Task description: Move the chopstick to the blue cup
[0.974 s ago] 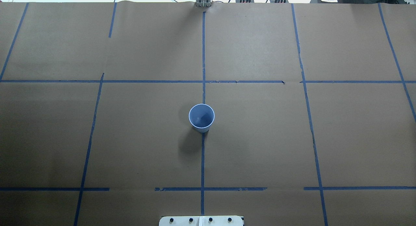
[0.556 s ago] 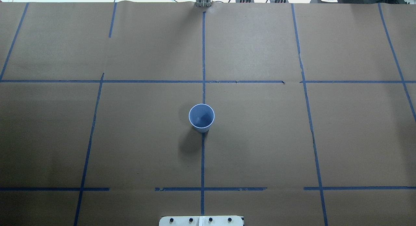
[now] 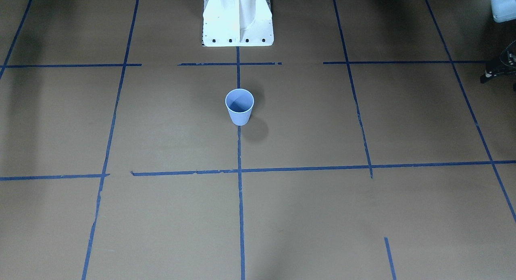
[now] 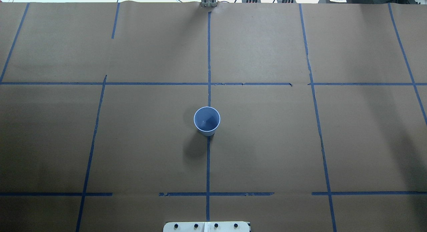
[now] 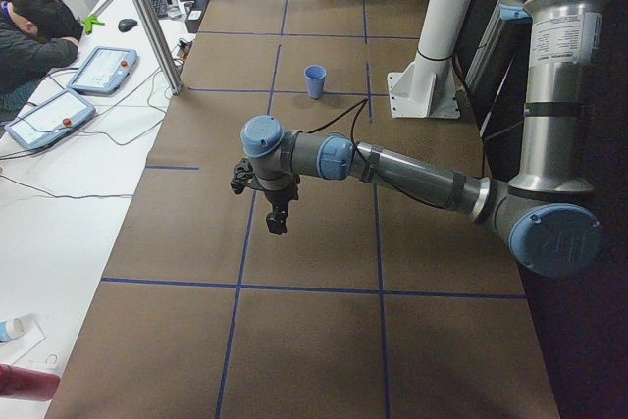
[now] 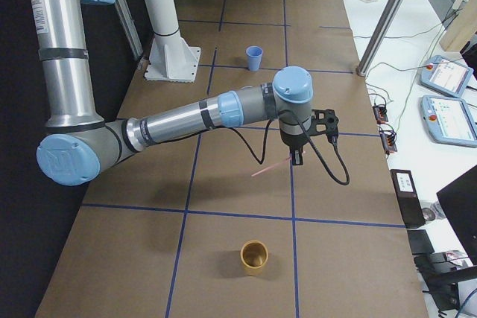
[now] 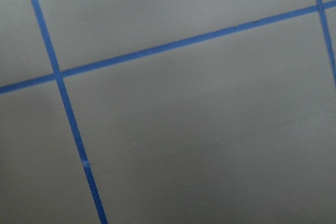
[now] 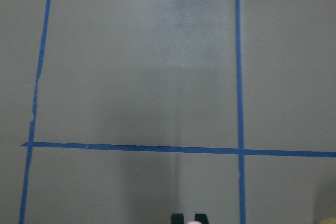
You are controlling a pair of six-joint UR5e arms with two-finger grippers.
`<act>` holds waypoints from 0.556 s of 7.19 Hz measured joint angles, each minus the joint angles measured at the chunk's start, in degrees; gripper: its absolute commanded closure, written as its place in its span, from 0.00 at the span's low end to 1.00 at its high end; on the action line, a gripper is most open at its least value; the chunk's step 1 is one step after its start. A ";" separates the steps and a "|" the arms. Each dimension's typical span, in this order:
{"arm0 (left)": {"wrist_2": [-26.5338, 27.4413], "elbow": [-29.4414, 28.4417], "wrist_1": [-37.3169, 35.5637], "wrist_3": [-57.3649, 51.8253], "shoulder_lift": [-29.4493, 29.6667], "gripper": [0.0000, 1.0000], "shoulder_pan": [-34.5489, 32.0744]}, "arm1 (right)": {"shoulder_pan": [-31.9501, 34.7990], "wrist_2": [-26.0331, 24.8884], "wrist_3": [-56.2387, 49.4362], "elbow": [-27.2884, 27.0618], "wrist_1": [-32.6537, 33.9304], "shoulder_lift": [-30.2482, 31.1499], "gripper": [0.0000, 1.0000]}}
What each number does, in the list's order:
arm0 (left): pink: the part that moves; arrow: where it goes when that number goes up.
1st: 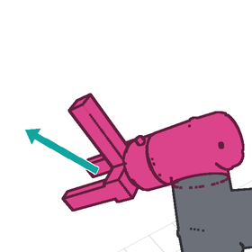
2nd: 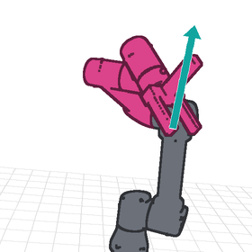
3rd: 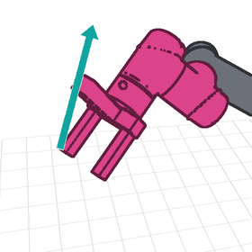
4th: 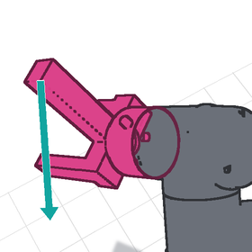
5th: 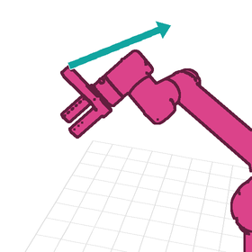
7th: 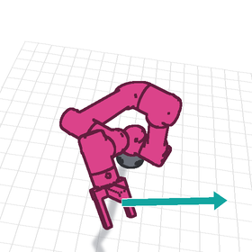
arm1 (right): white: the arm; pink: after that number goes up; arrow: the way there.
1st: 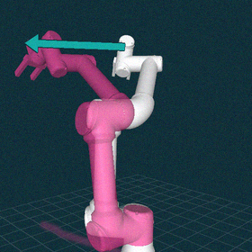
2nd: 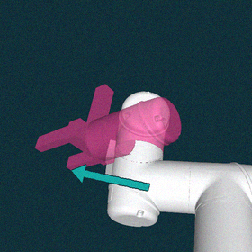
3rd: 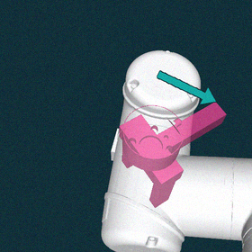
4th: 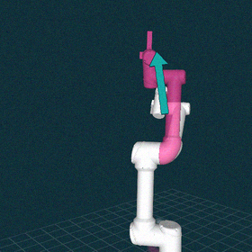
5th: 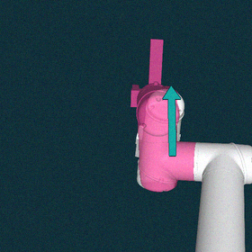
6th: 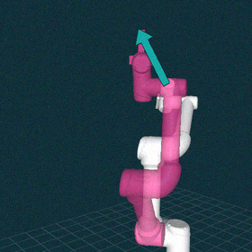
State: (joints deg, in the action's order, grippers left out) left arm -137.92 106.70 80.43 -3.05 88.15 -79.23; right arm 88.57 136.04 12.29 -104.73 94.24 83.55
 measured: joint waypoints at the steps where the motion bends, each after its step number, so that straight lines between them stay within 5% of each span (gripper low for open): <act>1: 0.06 -0.12 0.39 -1.86 -0.90 0.00 -0.18 | -4.14 0.10 5.43 -1.07 0.09 -1.91 1.00; 4: -0.14 -2.55 1.02 -10.45 -4.65 0.00 -5.69 | -15.63 0.11 24.66 -3.48 0.27 -9.95 1.00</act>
State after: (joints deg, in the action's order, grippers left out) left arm -138.06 104.15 81.45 -13.50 83.50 -84.92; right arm 72.94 136.15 36.95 -108.20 94.51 73.61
